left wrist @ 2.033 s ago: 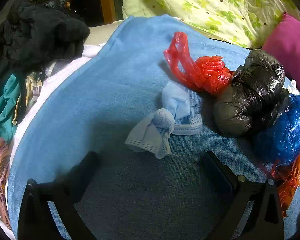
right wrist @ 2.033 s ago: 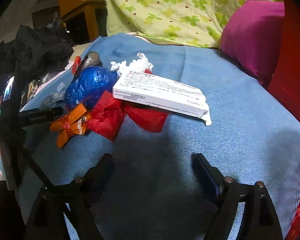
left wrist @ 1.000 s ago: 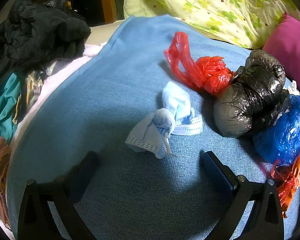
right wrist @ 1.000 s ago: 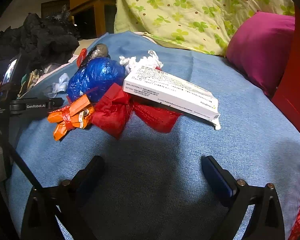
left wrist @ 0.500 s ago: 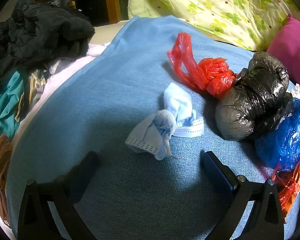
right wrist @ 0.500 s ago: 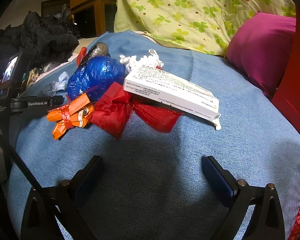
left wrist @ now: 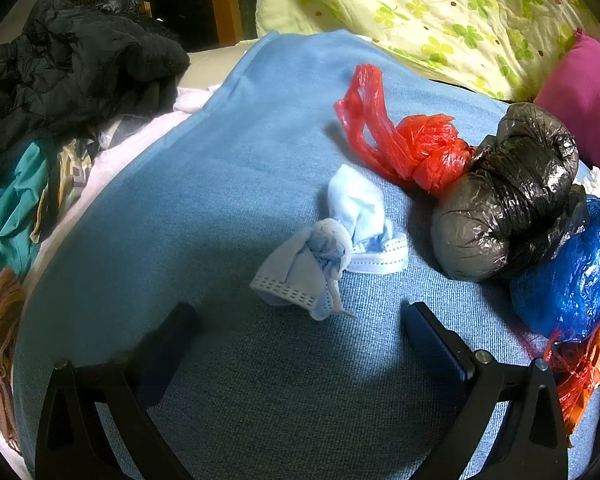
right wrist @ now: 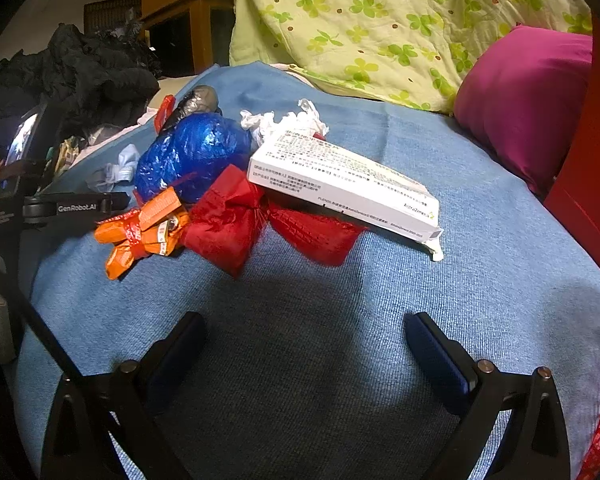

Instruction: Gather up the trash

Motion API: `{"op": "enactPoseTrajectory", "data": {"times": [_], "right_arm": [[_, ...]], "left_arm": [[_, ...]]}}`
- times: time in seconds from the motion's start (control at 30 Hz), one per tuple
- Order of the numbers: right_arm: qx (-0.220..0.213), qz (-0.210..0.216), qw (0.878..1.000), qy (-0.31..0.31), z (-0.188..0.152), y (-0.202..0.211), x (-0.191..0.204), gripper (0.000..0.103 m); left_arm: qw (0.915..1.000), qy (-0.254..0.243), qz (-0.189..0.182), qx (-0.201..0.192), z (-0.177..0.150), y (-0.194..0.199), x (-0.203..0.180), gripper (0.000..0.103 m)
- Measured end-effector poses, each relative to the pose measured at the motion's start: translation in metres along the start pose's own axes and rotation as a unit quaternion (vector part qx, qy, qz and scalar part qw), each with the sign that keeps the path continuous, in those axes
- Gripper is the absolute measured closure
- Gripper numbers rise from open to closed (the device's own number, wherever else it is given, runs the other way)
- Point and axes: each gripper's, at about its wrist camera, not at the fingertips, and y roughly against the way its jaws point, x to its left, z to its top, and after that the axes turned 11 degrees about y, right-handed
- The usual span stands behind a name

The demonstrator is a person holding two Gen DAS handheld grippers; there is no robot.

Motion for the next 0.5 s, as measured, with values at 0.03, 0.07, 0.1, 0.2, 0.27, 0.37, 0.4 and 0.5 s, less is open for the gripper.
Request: {"op": "enactPoseTrajectory", "data": {"times": [0.03,0.07,0.1,0.2,0.27,0.37,0.4,0.5], "right_arm": [[0.000,0.000,1.000,0.000,-0.0001,0.0000,-0.0002,0.000],[0.000,0.000,1.000,0.000,0.0000,-0.0001,-0.0002,0.000],[0.000,0.000,1.000,0.001,0.0002,0.0002,0.0003,0.000],[0.000,-0.001,1.000,0.001,0.0005,0.0002,0.0005,0.000],[0.000,-0.001,1.000,0.002,0.0005,0.0001,0.0006,0.000],[0.001,-0.001,1.000,0.002,0.0005,0.0001,0.0006,0.000],[0.001,-0.001,1.000,0.002,0.0005,0.0002,0.0006,0.000],[0.001,0.000,1.000,0.001,0.0006,0.0001,0.0006,0.000]], "left_arm": [[1.0000,0.000,0.000,0.000,-0.0001,0.0000,0.0000,0.000],[1.0000,0.001,0.001,0.000,-0.0002,0.0001,-0.0001,0.000],[1.0000,0.001,0.001,-0.001,-0.0002,0.0001,0.0000,0.000],[1.0000,0.002,0.002,0.001,-0.0009,0.0000,-0.0003,0.000],[1.0000,0.002,0.002,0.000,-0.0014,0.0001,-0.0006,0.000],[1.0000,0.002,0.003,0.000,-0.0015,0.0002,-0.0009,0.000],[1.0000,0.002,0.003,0.000,-0.0016,0.0002,-0.0008,0.000],[1.0000,0.002,0.003,0.000,-0.0017,0.0003,-0.0009,0.000]]}}
